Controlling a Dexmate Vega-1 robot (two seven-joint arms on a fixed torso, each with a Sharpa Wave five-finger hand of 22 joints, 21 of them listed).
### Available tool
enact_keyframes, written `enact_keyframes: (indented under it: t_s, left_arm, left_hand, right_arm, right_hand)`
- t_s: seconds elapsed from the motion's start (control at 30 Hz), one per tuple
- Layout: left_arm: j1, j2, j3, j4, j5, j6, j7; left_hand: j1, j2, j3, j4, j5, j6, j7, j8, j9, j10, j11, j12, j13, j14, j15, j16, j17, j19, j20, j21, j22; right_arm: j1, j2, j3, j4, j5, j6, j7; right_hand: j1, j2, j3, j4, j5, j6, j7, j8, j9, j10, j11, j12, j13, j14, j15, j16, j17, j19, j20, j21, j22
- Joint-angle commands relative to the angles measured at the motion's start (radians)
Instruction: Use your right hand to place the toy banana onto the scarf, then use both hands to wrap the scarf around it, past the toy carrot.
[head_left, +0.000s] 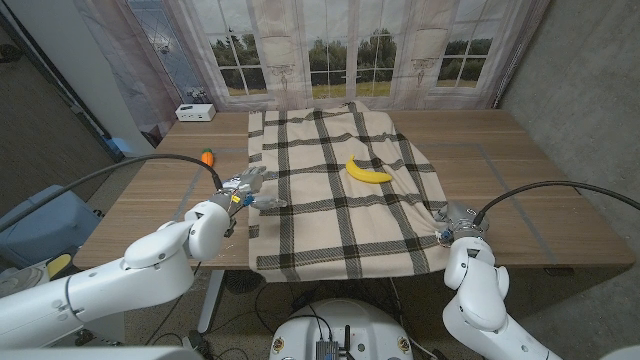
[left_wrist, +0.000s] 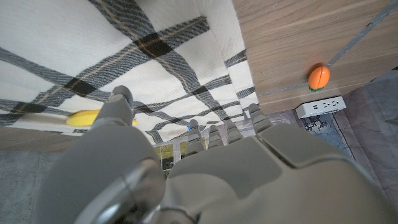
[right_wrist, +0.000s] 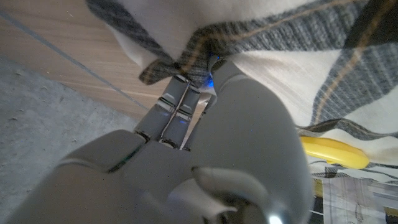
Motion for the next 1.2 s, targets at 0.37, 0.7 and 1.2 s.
enact_keyframes:
  t_s: [0.37,0.7,1.2]
  left_arm:
    - [0.049,-0.003,-0.017,-0.003,-0.013,-0.035,0.043]
    - [0.083,-0.001,-0.046,0.02,-0.051,-0.107,0.072]
    - [0.08,0.016,-0.022,0.022,-0.021,-0.157,0.025]
  left_hand:
    - [0.02,-0.02,-0.025,0.006,0.019,0.077,-0.076,0.02,0.009,-0.01,-0.001,0.001,0.005,-0.009,0.015,0.005,0.006,-0.016,0.006,-0.01,0.003]
    - [0.035,-0.017,-0.035,0.01,0.027,0.152,-0.118,0.043,0.016,-0.01,0.001,0.002,0.005,-0.011,0.016,0.005,0.006,-0.017,0.008,-0.014,0.004]
    - [0.074,-0.022,-0.044,0.001,0.034,0.225,-0.134,0.077,0.03,-0.006,0.0,0.002,0.005,-0.008,0.026,0.007,0.006,-0.018,0.014,-0.017,0.004]
  right_arm:
    - [0.253,-0.099,-0.069,0.022,0.247,0.31,-0.376]
    - [0.349,-0.047,-0.107,0.051,0.322,0.296,-0.409]
    - [0.461,0.077,-0.19,0.18,0.332,0.226,-0.588]
  right_hand:
    - [-0.01,0.008,-0.003,-0.005,-0.017,0.023,0.037,-0.013,-0.003,0.138,0.112,0.023,0.004,0.397,-0.135,0.026,0.299,0.018,0.002,0.046,0.002]
    - [-0.002,-0.004,-0.001,-0.015,-0.031,0.037,0.052,-0.02,-0.006,0.16,0.113,0.034,0.018,0.415,-0.134,0.043,0.336,0.023,0.015,0.065,0.001]
    - [0.006,-0.02,0.003,-0.022,-0.054,0.06,0.063,-0.03,-0.006,0.18,0.11,0.049,0.045,0.431,-0.133,0.071,0.399,0.022,0.017,0.089,-0.002]
